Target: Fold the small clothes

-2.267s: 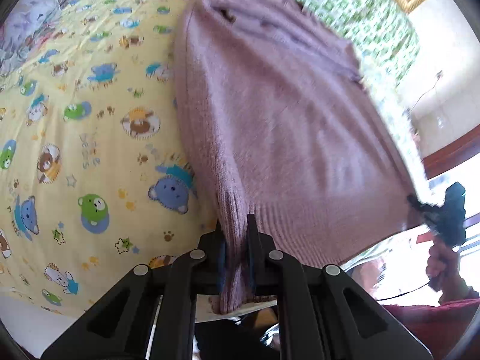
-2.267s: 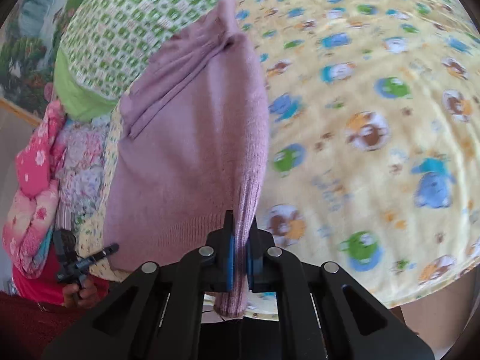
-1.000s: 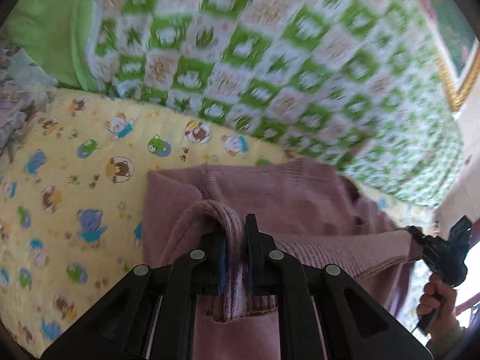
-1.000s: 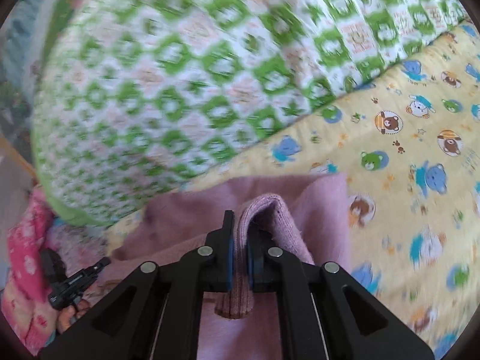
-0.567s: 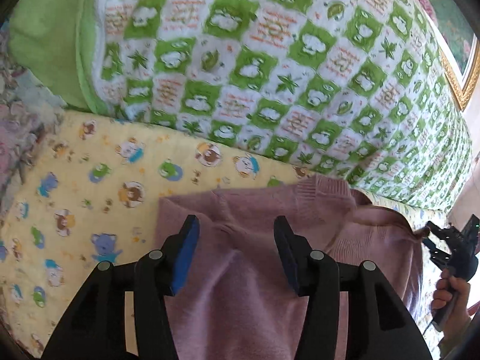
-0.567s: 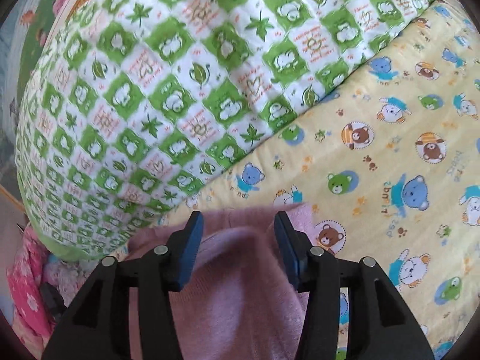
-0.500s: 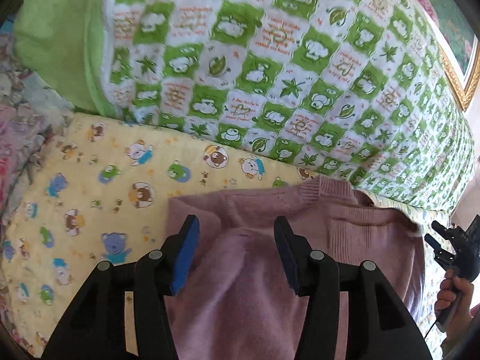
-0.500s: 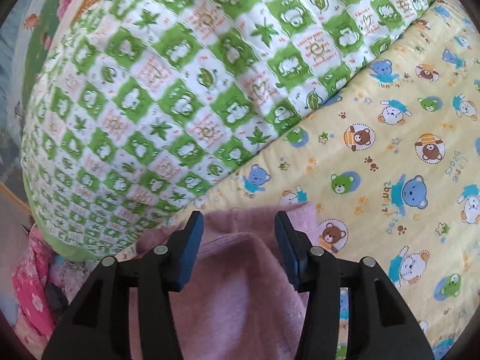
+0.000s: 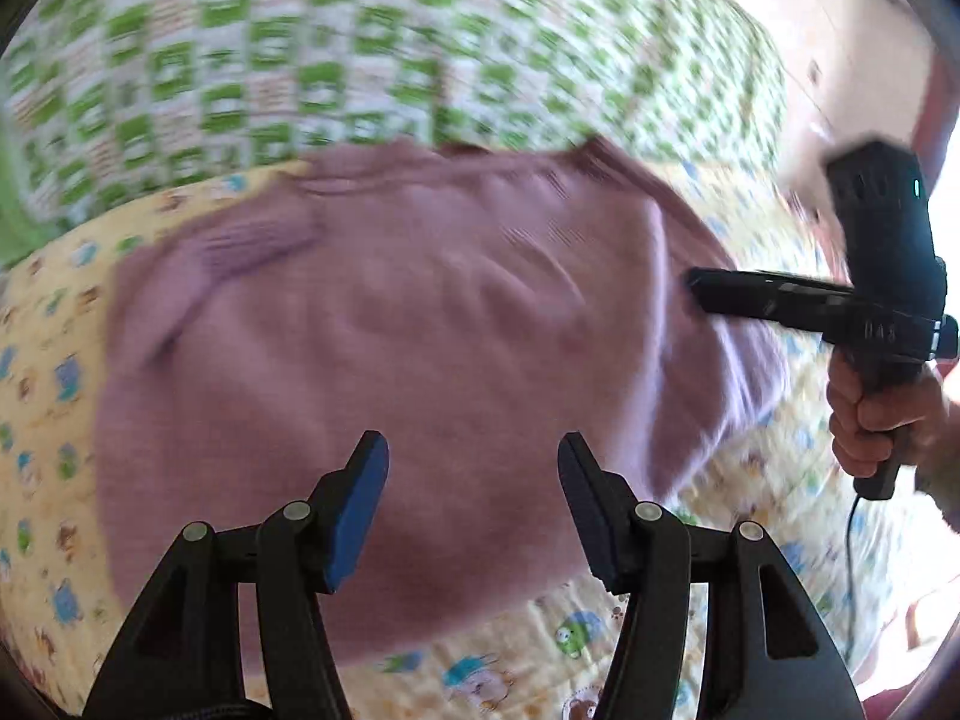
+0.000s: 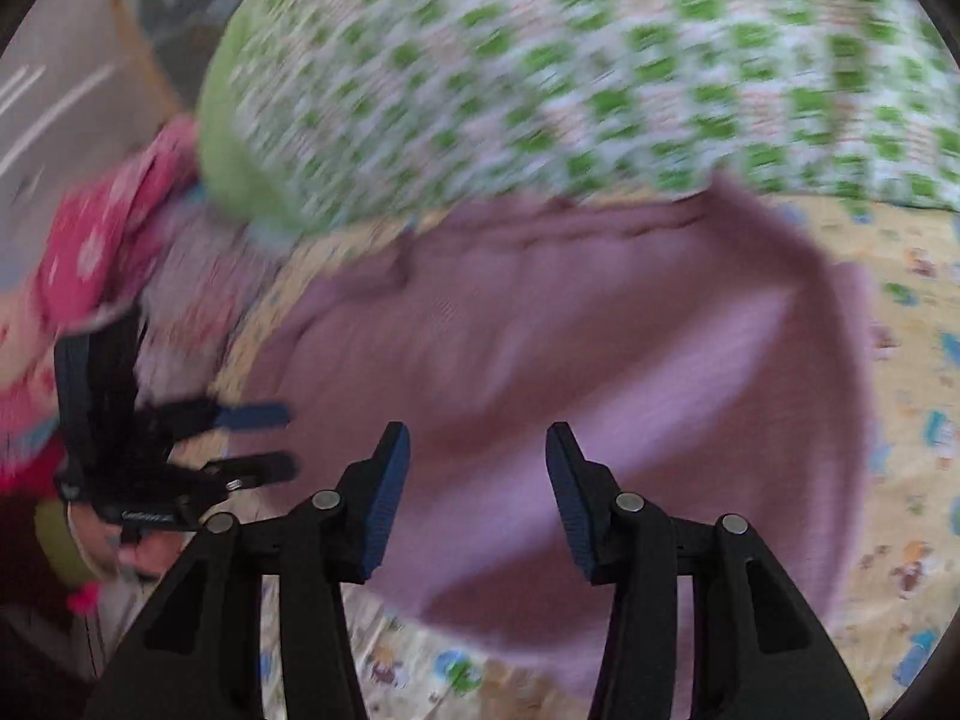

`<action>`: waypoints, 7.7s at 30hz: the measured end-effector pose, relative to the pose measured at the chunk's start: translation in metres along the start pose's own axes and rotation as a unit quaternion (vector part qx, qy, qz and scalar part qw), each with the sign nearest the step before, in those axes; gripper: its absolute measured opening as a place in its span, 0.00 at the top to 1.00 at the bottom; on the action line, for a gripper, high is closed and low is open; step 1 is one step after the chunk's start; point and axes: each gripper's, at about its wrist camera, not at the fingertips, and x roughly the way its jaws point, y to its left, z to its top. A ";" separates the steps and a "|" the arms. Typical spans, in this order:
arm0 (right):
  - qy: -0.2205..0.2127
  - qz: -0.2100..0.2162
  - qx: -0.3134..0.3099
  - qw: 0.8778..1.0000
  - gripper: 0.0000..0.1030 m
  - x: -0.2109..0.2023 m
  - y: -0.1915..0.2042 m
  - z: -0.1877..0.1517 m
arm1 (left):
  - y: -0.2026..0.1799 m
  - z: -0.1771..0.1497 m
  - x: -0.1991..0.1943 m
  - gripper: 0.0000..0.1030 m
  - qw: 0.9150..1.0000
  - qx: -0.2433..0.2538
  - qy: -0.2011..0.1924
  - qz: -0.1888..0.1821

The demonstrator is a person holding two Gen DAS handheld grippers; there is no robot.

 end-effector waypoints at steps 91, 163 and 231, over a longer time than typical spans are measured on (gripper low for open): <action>-0.004 -0.044 0.163 0.986 0.58 0.027 0.000 -0.027 | 0.132 -0.118 -0.041 0.23 0.885 -0.460 0.000 0.070; -0.034 0.006 0.135 0.990 0.86 -0.035 -0.060 0.075 | -0.023 0.044 0.054 0.28 0.966 -0.244 0.037 -0.081; 0.007 -0.063 0.239 0.969 0.46 -0.025 -0.161 -0.013 | -0.020 0.102 0.152 0.12 0.958 -0.248 0.086 -0.112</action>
